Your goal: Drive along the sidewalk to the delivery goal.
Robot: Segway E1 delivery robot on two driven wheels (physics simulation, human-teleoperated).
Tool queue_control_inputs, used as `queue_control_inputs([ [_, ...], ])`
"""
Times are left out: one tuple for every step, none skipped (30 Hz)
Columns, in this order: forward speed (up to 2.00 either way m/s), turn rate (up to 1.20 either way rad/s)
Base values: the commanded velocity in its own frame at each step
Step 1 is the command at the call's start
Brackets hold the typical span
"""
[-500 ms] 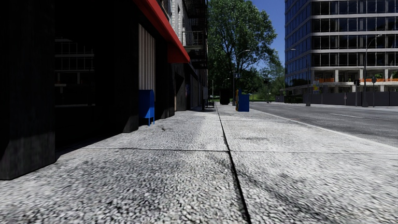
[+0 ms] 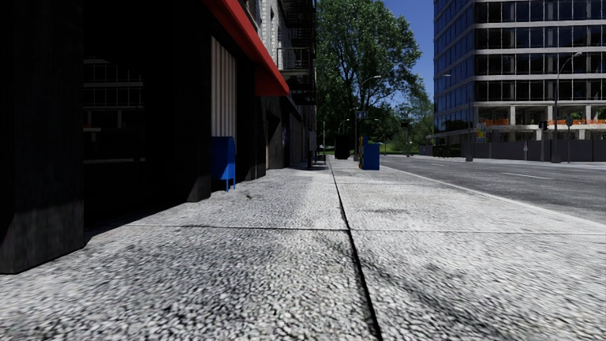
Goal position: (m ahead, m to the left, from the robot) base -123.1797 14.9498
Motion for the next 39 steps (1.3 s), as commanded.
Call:
queue_control_inputs([
  [0.00,0.00],
  [0.00,0.00],
  [0.00,0.00],
  [0.00,0.00],
  [0.00,0.00],
  [0.00,0.00],
  [0.00,0.00],
  [0.00,0.00],
  [0.00,0.00],
  [0.00,0.00],
  [0.00,0.00],
  [0.00,0.00],
  [0.00,0.00],
  [0.00,0.00],
  [0.00,0.00],
  [0.00,0.02],
  [0.00,0.03],
  [0.00,0.03],
  [0.00,0.03],
  [0.00,0.03],
  [0.00,0.03],
  [0.00,0.03],
  [0.00,0.03],
  [0.00,0.03],
  [0.00,0.08],
  [0.00,0.08],
  [0.00,0.26],
  [0.00,0.47],
  [0.00,0.53],
  [0.00,0.53],
  [0.00,0.54],
  [0.00,0.55],
  [0.00,0.55],
  [0.00,0.55],
  [0.00,0.55],
  [0.00,0.55],
  [0.00,0.55],
  [0.00,0.55],
  [0.00,0.55],
])
